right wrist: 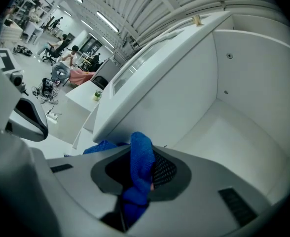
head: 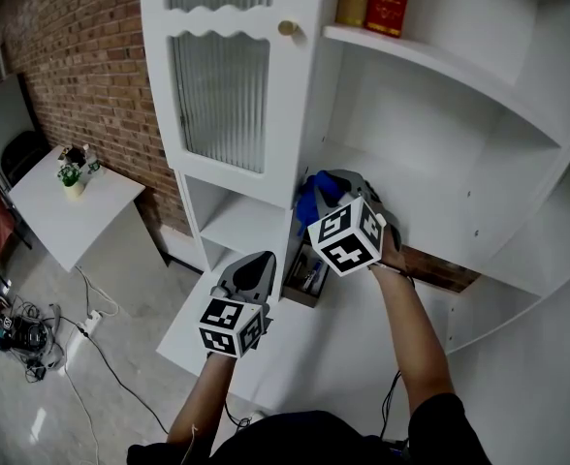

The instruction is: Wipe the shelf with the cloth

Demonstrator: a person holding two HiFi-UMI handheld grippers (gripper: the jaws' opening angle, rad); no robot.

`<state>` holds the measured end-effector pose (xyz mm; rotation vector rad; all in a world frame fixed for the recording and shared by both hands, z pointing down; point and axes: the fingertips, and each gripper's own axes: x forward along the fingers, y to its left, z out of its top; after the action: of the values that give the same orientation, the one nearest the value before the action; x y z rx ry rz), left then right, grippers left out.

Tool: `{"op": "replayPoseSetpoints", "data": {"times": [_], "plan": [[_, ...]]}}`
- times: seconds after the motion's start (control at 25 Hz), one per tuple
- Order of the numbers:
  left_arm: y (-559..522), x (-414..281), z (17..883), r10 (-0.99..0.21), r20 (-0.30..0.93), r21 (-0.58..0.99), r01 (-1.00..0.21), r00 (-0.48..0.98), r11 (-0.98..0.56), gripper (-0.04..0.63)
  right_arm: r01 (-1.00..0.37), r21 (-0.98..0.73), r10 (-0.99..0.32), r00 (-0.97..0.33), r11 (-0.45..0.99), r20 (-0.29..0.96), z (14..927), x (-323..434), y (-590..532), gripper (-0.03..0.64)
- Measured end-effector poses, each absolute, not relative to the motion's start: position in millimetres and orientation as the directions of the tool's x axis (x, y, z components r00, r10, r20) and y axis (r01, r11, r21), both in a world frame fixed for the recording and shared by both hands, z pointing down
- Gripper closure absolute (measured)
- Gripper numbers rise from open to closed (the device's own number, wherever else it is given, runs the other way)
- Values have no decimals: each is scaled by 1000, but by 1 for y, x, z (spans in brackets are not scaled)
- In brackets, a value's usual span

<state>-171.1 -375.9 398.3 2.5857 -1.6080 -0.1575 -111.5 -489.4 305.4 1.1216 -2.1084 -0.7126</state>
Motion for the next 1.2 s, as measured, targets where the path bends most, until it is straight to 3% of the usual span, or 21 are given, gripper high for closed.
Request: {"op": "replayPoseSetpoints", "data": {"times": [1.2], "plan": [[-375,-113,401,-827,-18,119,-820,561,-559,578,-595,682,-904,-317,426,288,309,-35,-484,532]]}}
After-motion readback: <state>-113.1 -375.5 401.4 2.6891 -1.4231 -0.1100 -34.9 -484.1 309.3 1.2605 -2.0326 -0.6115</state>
